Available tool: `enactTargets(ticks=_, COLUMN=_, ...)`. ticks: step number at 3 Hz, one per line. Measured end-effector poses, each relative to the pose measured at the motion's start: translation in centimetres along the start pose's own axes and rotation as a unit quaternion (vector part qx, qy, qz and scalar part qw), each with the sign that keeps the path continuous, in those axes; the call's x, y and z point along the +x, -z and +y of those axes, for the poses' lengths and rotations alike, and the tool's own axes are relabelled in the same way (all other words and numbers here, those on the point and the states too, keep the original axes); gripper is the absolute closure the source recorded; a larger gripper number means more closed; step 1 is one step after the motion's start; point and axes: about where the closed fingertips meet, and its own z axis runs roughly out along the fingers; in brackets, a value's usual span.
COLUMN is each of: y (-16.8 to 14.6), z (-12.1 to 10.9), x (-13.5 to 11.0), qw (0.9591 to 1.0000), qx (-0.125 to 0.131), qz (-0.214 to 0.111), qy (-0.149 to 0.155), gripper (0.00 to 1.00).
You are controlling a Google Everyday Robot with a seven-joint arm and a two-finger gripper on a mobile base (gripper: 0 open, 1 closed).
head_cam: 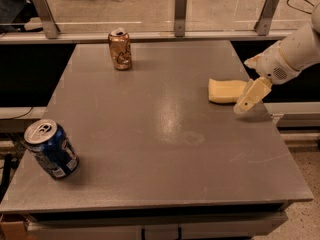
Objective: Move sponge near orange can
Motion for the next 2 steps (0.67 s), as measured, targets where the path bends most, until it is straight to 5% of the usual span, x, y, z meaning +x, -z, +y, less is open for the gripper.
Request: enactTargets(ticks=2, y=-1.90, z=-1.03, x=0.43, qw=0.9990, qx=-0.026, qz=-0.021, qy=-0.029, gripper=0.41)
